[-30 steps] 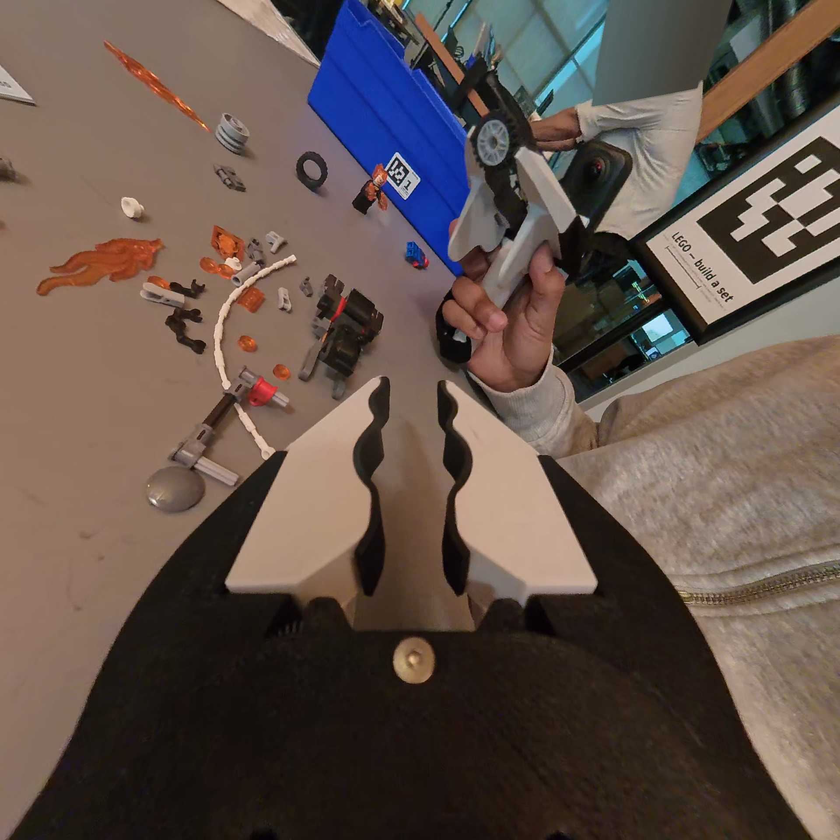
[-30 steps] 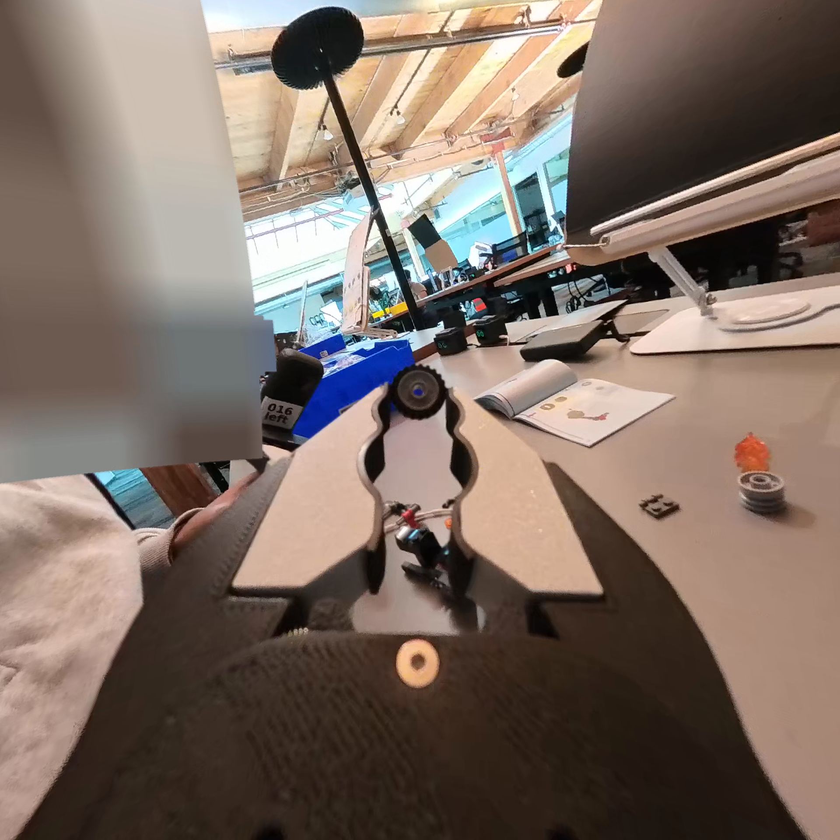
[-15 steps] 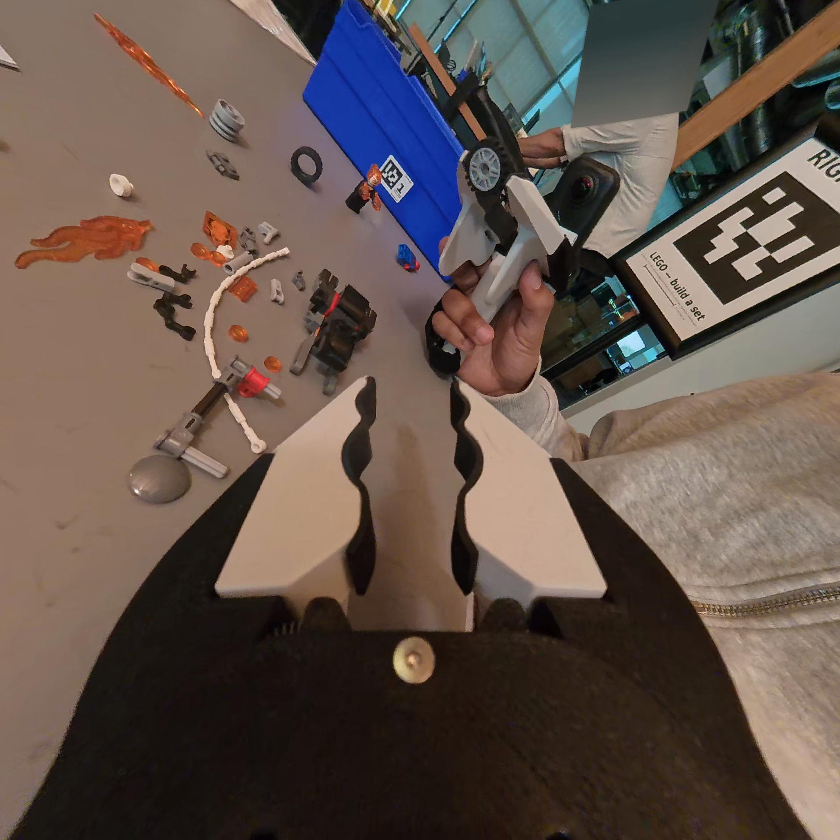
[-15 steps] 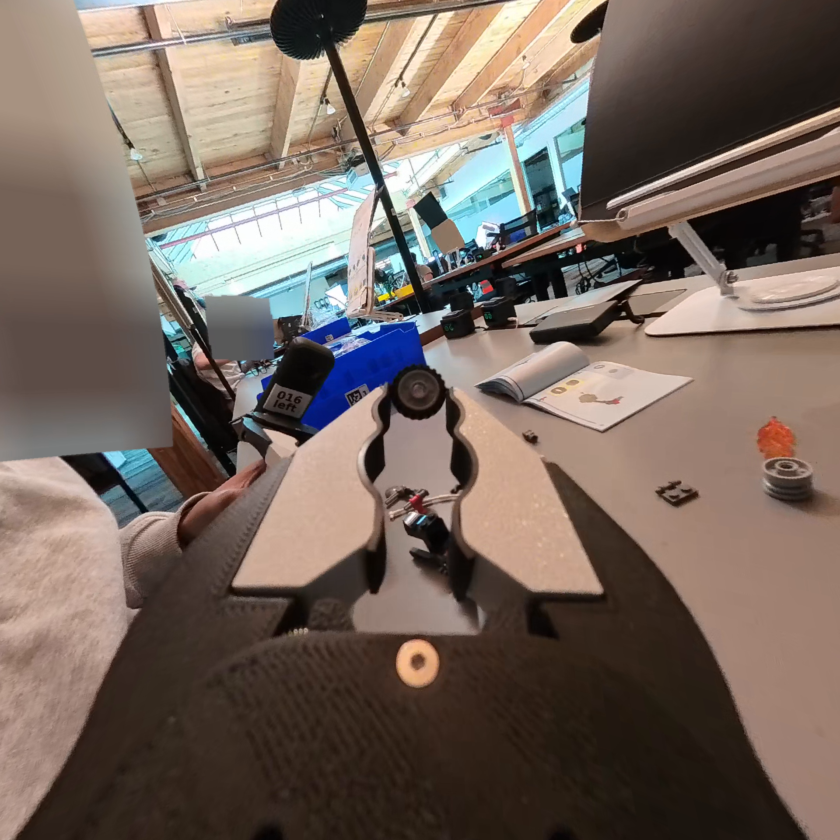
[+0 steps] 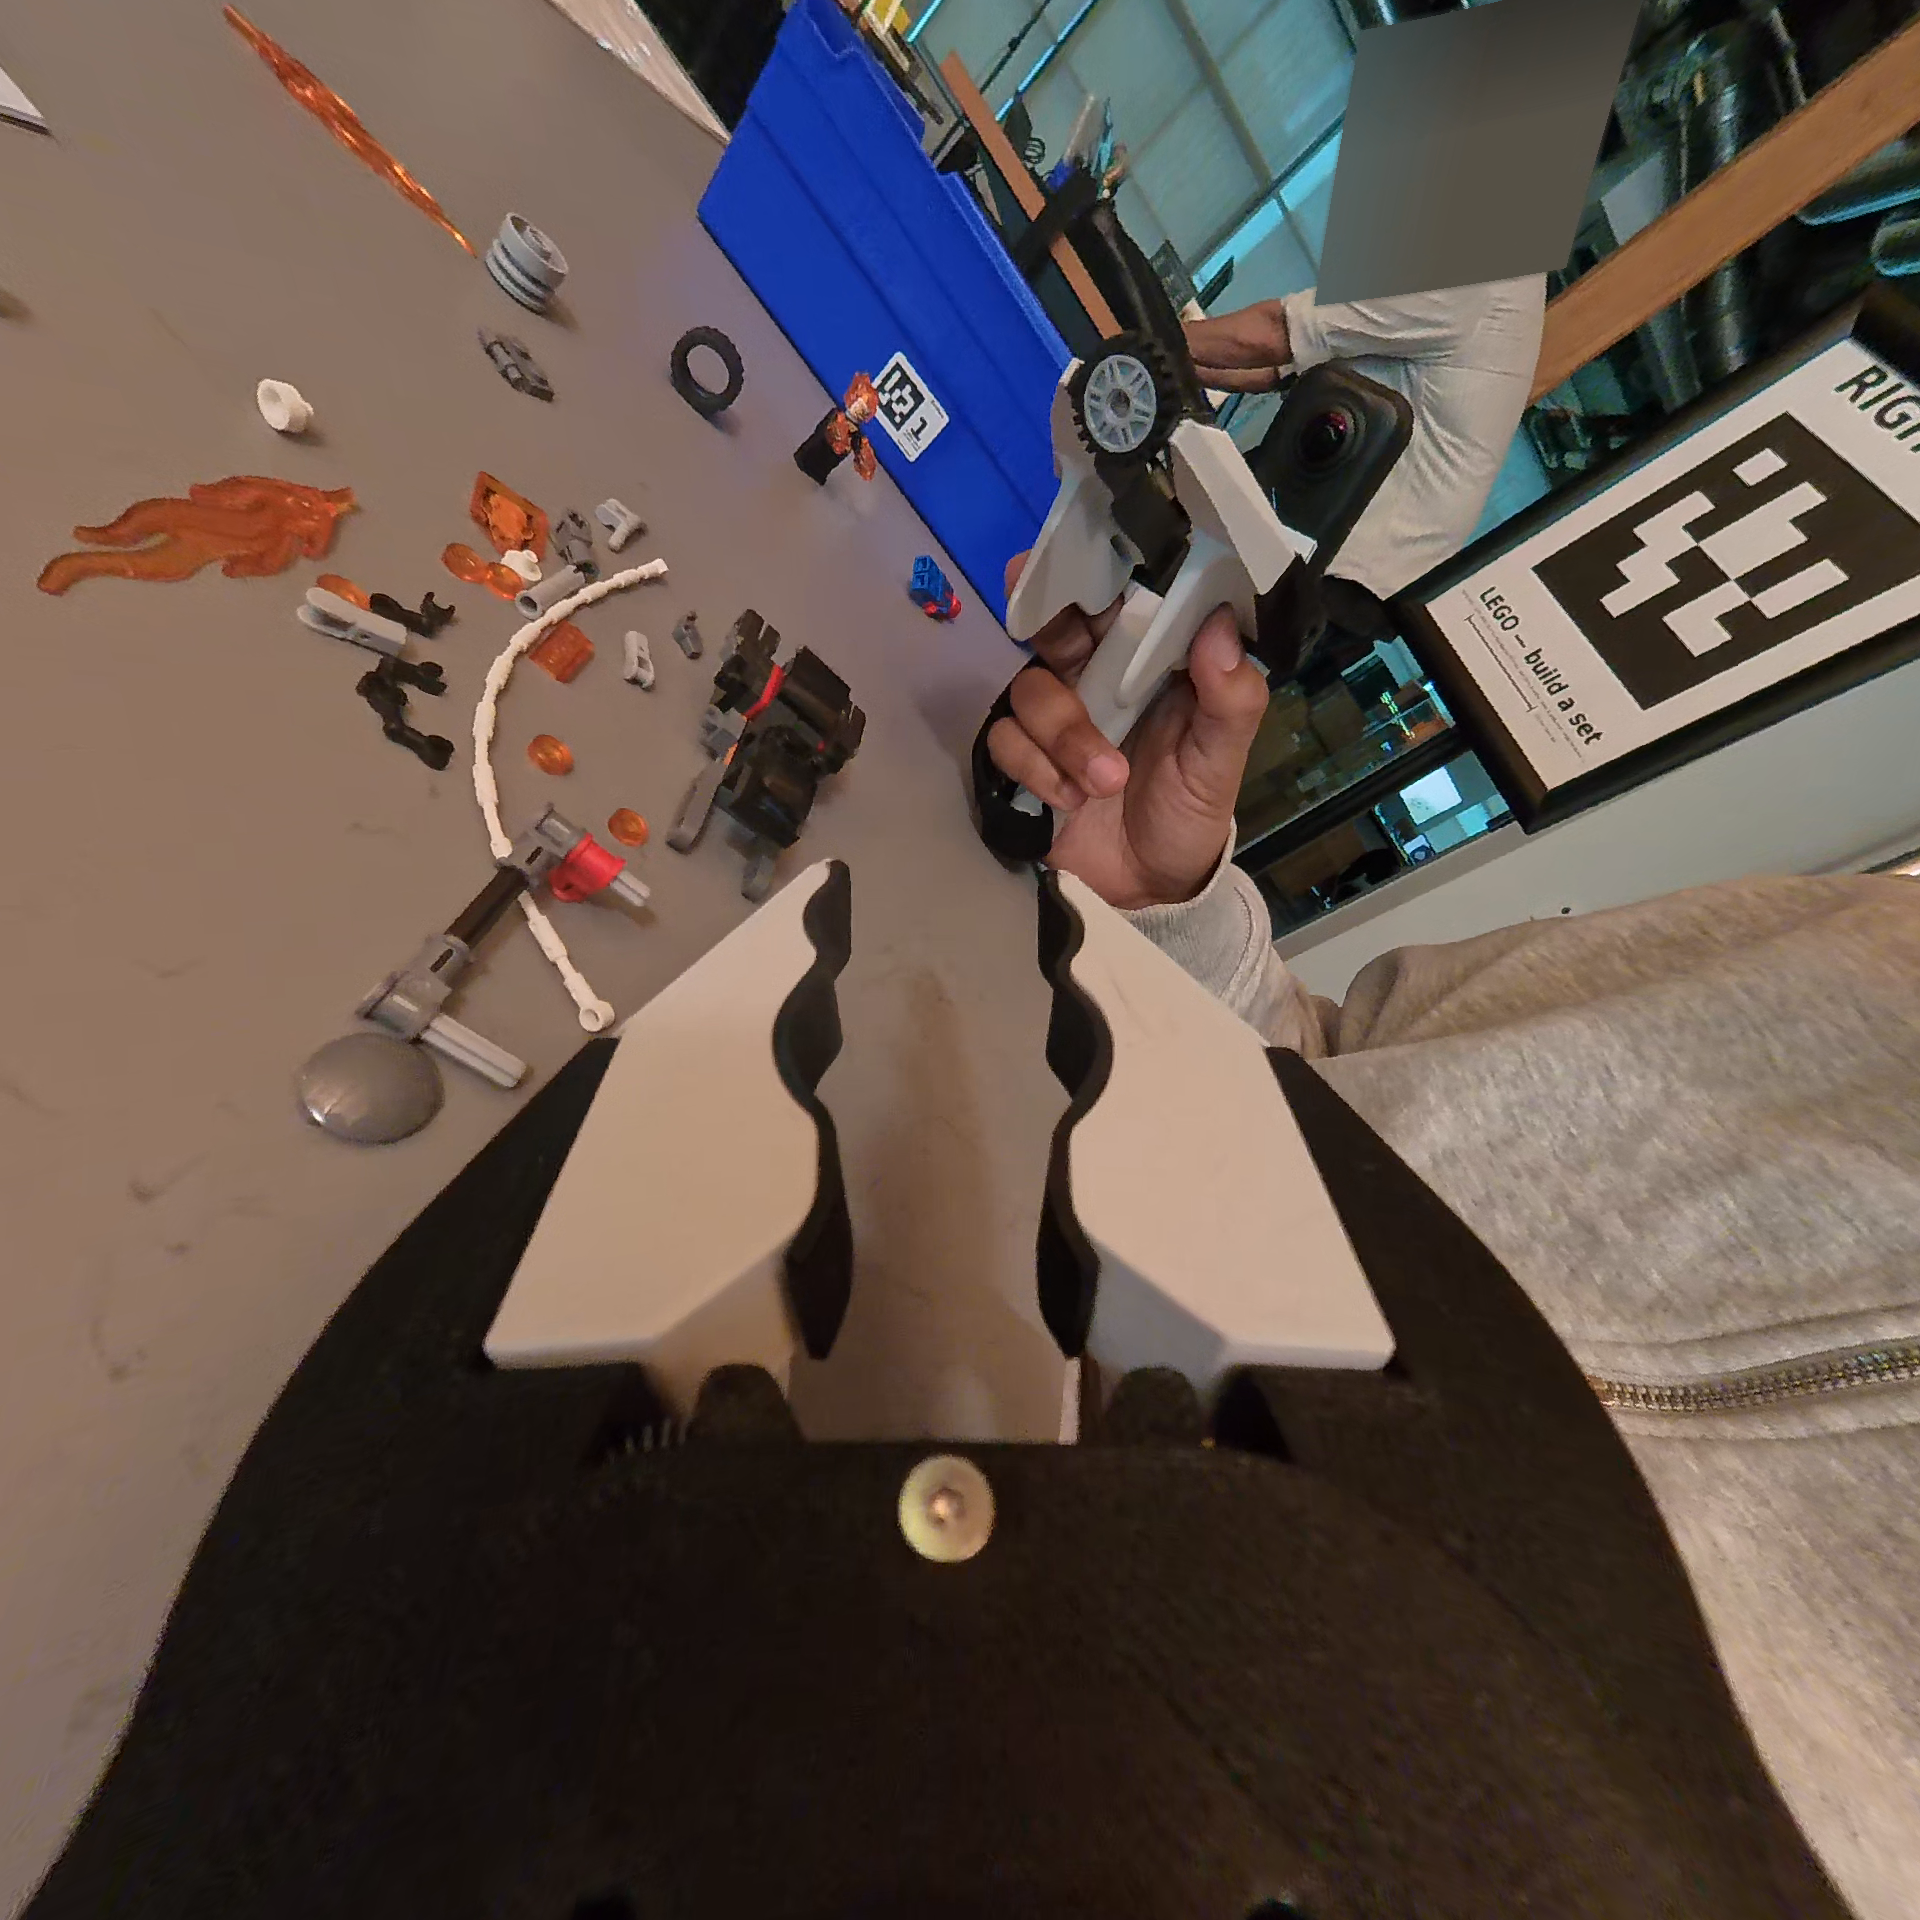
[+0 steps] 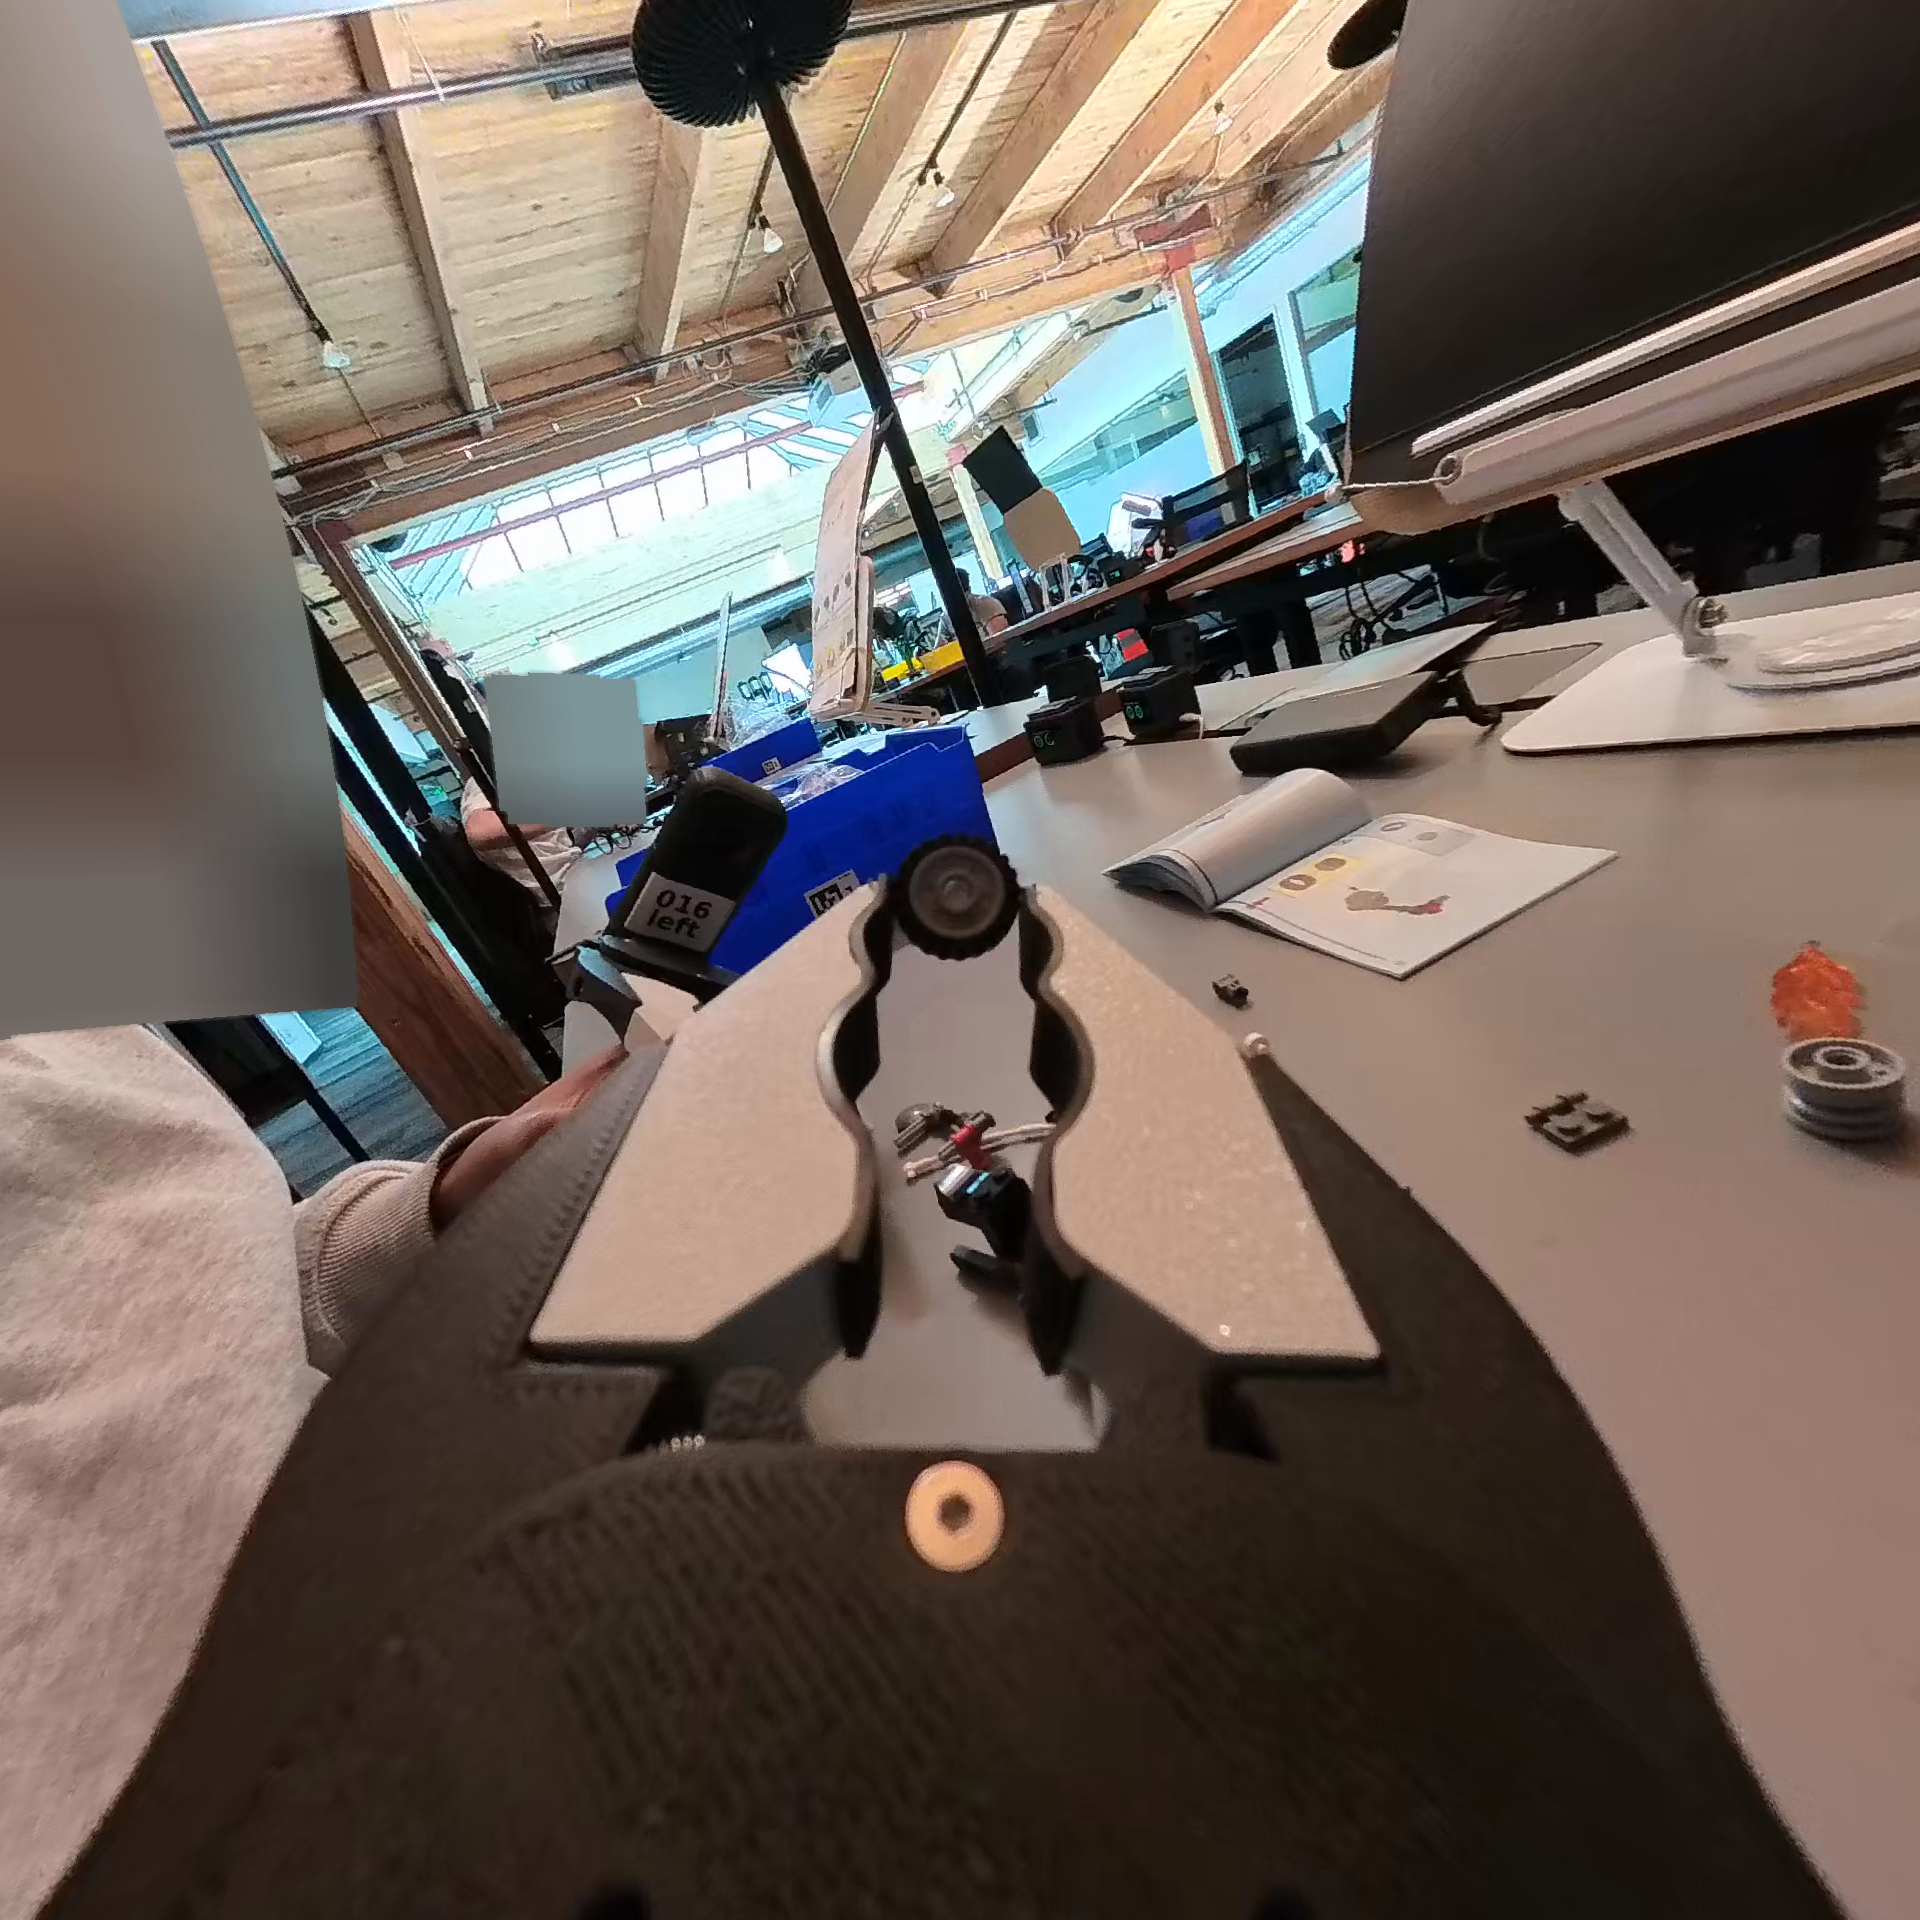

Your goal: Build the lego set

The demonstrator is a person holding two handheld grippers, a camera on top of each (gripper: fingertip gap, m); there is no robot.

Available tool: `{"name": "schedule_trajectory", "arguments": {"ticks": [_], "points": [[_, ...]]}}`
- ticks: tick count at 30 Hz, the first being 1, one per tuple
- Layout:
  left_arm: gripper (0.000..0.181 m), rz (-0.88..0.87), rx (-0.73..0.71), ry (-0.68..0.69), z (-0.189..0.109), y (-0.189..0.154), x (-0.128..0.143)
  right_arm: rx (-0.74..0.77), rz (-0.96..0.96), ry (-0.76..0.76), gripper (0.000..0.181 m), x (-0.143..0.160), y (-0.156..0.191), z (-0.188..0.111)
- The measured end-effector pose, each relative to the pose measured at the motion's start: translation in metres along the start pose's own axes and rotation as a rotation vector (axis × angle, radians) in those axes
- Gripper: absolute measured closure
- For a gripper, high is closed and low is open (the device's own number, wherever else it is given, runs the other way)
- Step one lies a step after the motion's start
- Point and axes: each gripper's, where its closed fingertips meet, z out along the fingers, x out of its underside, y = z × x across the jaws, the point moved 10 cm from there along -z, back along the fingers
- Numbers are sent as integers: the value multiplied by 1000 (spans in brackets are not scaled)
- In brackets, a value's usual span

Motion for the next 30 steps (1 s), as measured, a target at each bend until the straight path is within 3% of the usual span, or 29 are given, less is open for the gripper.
{"name": "schedule_trajectory", "arguments": {"ticks": [30], "points": [[144,-16,2,-2,0,2,0,-7,5,4,162,-1,2,-2]]}}
